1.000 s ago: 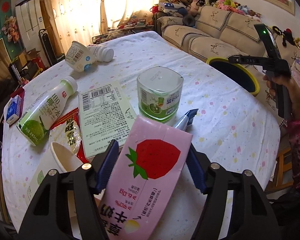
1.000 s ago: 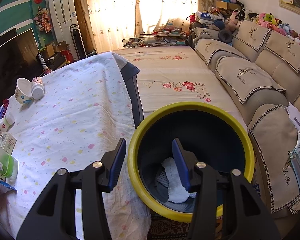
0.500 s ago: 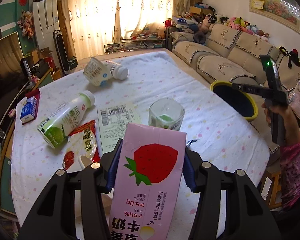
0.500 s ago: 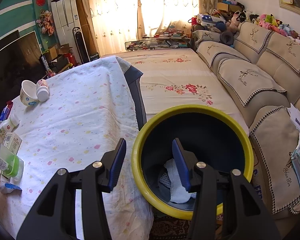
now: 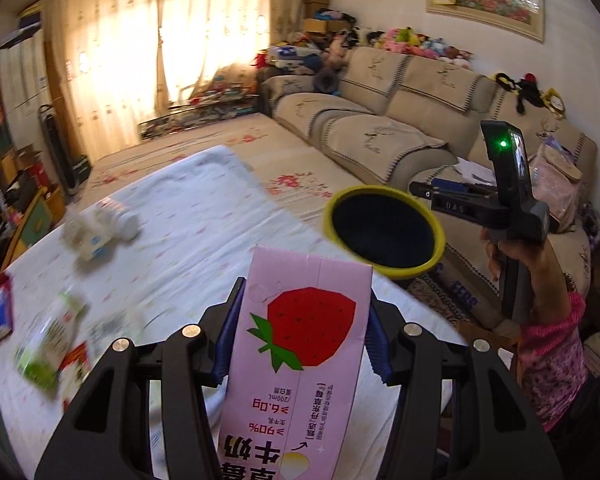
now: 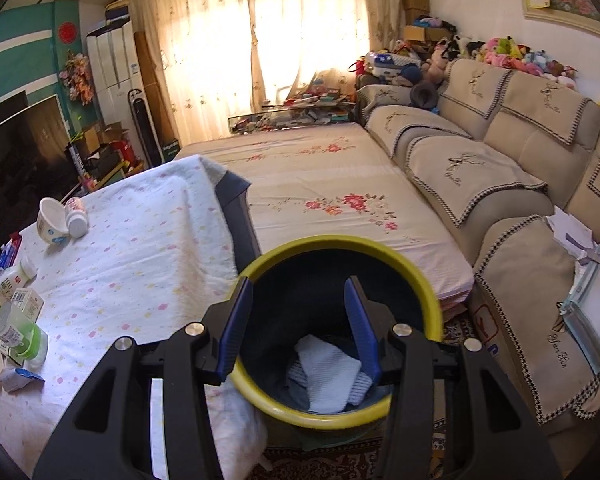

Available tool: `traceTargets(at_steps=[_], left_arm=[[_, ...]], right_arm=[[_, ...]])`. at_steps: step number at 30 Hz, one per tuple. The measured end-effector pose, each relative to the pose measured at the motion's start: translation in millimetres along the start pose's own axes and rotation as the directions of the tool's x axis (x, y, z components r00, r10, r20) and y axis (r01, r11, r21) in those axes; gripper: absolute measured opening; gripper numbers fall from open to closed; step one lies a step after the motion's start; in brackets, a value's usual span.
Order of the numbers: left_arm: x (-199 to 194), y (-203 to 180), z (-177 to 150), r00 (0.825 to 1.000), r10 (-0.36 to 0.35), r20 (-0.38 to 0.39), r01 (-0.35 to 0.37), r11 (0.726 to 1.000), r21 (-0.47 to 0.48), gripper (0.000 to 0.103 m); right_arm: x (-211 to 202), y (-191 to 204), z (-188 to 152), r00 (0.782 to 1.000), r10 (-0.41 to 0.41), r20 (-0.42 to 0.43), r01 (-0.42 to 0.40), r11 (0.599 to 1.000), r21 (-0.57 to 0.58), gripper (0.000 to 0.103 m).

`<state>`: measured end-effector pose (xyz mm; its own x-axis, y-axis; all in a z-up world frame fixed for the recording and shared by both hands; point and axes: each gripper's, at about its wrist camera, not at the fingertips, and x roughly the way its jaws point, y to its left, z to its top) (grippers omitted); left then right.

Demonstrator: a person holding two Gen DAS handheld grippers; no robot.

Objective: Collect trash
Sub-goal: 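Carry the pink carton into the bin and open the left tool, then grasp the clear plastic cup with the right tool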

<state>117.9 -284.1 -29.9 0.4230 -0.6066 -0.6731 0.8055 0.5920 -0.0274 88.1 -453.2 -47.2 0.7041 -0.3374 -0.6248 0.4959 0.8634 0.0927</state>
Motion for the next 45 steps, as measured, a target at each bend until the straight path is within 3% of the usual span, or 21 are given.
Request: traceTargets(at_steps=[6, 14, 21, 27, 31, 34, 38, 45], left_arm=[[73.9, -48.3, 61.2, 0.995, -0.1, -0.029, 0.101, 0.994, 0.049, 0.053], [192.7, -93.6, 123.0, 0.989, -0.119, -0.086, 0.123, 0.991, 0.047, 0.053], [273.5, -116.3, 136.7, 0.988, -0.084, -0.129, 0.088, 0.996, 0.026, 0.053], [302.9, -115.9, 131.6, 0.987, -0.068, -0.147, 0.067, 0.998, -0.011, 0.06], [287.4, -107.8, 127.0, 0.99, -0.054, -0.129, 0.051, 0.998, -0.027, 0.06], [253.0, -99.7, 123.2, 0.996, -0.023, -0.084, 0.021, 0.999, -0.025, 0.067], [188.6, -85.7, 108.5, 1.0, 0.002, -0.03, -0.004, 0.999, -0.044, 0.077], [74.6, -37.3, 46.3, 0.997, 0.072, 0.037, -0.067, 0.99, -0.122, 0.095]], right_arm=[[-8.1, -48.6, -4.5, 0.999, -0.051, 0.005, 0.05, 0.997, 0.064, 0.046], [-3.0, -95.3, -14.4, 0.996, -0.087, -0.031, 0.09, 0.99, 0.105, 0.046], [4.8, -115.2, -21.6, 0.994, -0.094, -0.058, 0.1, 0.987, 0.122, 0.046], [8.7, -112.2, -24.0, 0.994, -0.087, -0.068, 0.094, 0.988, 0.12, 0.046], [6.3, -104.4, -22.9, 0.995, -0.076, -0.063, 0.083, 0.99, 0.111, 0.046], [6.7, -97.9, -23.4, 0.996, -0.064, -0.062, 0.07, 0.992, 0.103, 0.046], [11.3, -79.6, -26.6, 0.997, -0.031, -0.076, 0.037, 0.996, 0.082, 0.048], [17.9, -26.5, -30.8, 0.993, 0.053, -0.102, -0.053, 0.999, 0.001, 0.049]])
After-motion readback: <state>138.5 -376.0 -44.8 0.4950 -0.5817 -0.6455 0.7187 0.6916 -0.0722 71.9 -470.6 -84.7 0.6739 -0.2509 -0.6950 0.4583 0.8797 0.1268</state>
